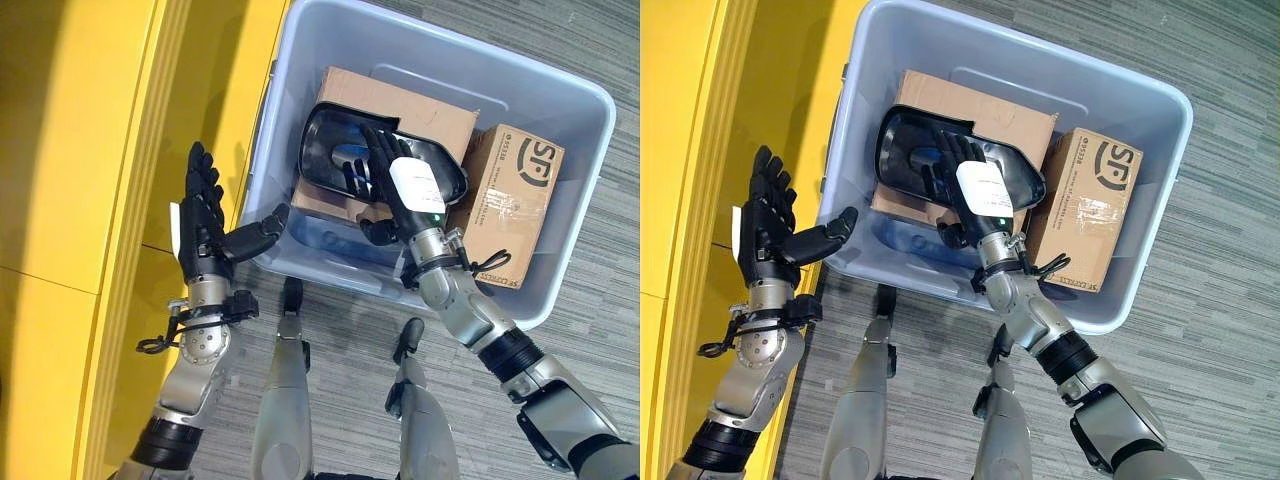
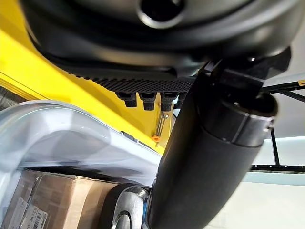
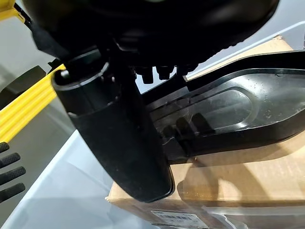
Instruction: Move parts from the plastic box to the shelf.
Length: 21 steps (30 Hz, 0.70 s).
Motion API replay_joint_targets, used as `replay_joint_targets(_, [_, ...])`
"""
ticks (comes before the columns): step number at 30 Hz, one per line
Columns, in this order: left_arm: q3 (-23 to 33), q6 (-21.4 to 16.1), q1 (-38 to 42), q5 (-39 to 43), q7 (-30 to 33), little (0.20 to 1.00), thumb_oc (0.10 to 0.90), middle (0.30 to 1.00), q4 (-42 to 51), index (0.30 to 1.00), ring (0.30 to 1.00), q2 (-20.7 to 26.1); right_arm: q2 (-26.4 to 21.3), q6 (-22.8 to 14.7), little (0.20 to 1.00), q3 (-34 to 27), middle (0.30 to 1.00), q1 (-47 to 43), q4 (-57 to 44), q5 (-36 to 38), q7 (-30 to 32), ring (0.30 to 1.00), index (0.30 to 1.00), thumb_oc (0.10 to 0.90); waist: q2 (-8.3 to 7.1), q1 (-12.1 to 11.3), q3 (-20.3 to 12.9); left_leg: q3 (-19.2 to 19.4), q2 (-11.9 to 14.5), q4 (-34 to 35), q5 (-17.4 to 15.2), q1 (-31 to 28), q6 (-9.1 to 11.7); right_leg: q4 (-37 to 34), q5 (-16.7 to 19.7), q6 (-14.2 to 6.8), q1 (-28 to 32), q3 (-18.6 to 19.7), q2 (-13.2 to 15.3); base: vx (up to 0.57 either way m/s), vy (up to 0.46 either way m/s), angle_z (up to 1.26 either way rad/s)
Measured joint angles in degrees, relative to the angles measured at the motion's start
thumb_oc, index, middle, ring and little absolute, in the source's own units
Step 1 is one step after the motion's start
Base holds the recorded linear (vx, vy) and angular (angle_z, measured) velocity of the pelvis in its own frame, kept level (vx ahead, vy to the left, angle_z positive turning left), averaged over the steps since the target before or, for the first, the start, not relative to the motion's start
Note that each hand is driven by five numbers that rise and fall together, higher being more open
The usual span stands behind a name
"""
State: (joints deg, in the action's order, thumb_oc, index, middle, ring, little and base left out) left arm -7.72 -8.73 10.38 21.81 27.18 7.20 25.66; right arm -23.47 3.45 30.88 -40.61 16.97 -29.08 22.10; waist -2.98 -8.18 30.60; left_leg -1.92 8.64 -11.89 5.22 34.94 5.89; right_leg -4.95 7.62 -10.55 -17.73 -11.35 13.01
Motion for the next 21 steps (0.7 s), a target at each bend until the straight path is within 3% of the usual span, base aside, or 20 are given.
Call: replay_joint_targets(21, [-0.57, -0.18, 0.19, 0.43, 0.06, 1.000, 0.900, 1.000, -1.11, 1.000, 1.000, -0.03, 0.37, 0.60, 1.000, 2.07, 1.000, -4.68, 7.01, 0.01, 0.06, 1.000, 1.000, 0.900, 0.03, -0.11, -0.01, -0.06, 0.01, -0.02, -0.08, 1.55, 0.03, 0.01, -0.25, -0.09, -1.38, -0.26, -0.05, 0.00, 0.000, 0.00])
